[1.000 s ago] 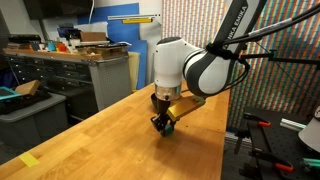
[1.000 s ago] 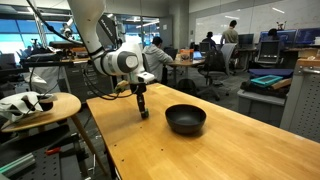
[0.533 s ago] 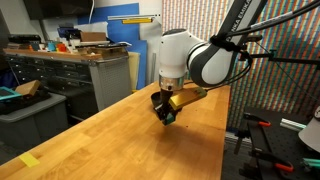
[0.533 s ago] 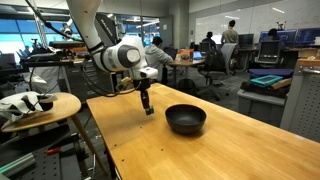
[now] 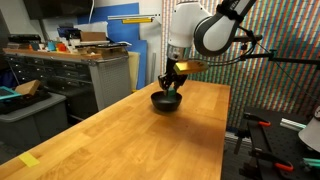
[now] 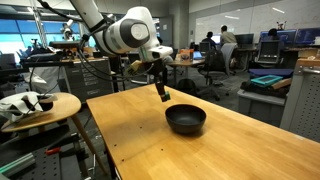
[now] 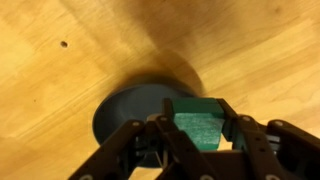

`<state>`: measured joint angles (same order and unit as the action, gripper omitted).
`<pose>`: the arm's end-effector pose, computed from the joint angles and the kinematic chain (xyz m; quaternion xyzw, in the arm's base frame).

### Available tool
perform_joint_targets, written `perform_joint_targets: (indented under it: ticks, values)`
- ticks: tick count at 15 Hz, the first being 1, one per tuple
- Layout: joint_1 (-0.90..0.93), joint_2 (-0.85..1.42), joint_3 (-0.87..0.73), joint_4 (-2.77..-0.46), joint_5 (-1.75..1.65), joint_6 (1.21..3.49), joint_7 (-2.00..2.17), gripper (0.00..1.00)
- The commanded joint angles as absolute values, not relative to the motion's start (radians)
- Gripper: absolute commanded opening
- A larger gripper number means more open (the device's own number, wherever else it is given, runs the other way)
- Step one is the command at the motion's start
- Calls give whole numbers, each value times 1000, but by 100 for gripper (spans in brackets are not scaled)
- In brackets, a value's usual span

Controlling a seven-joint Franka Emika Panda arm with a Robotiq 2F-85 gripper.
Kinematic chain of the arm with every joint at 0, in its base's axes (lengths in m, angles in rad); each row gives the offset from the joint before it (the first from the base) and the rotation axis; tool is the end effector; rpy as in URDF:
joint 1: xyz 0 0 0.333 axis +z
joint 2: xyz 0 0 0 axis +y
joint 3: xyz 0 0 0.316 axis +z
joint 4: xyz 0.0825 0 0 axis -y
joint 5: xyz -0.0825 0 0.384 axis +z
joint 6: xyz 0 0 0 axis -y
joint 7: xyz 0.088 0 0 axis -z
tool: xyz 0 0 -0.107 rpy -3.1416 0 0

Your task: Place the green block inside the bowl

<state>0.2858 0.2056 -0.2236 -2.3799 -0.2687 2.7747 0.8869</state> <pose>0.5219 0.0430 0.2557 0.9517 -0.2808 0.1207 0.0303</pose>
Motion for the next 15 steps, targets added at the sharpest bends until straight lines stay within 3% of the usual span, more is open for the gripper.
perform_joint_targets:
  ticks: [1,8,15]
  values:
    - [142,131,-159,-2384,-178,2751,693,21]
    - [-24,201,-66,-2267,173,2654,240,21]
    - [-51,346,-63,-2137,181,2542,160,21]
